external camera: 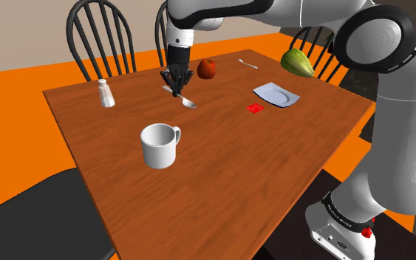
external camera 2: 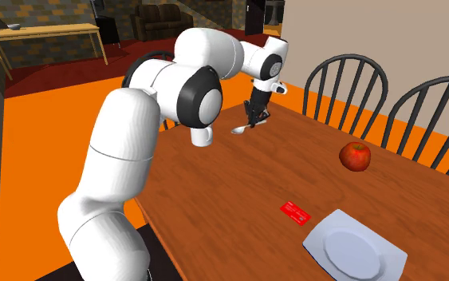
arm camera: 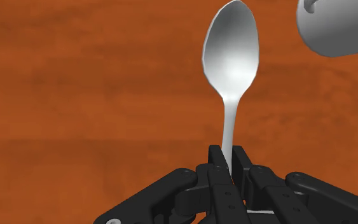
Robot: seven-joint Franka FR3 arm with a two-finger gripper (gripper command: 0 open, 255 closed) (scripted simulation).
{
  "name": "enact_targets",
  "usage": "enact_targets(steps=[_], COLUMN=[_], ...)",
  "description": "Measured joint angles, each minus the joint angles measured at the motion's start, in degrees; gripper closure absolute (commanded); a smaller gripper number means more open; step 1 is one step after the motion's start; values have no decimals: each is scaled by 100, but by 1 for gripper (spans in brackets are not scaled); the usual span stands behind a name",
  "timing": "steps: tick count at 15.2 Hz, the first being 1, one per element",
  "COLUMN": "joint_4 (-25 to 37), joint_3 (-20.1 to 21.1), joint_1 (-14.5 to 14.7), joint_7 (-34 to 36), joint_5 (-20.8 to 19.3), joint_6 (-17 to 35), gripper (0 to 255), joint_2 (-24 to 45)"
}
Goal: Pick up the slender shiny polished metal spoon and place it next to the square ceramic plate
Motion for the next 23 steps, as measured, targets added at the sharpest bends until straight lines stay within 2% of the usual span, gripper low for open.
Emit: enact_targets(steps=[4, 11, 18, 23], joint_4=[-1133, -2757, -3956, -4559], joint_3=[-69, -292, -655, -961], joint_1=[-284, -733, -1153, -1437], joint_7=[-370, -1099, -1903, -2452], joint_5=[108, 241, 230, 117], joint_6=[308, 630, 765, 740], gripper=[255, 255, 255, 255], joint_2=[-774, -1972, -2917, -3470])
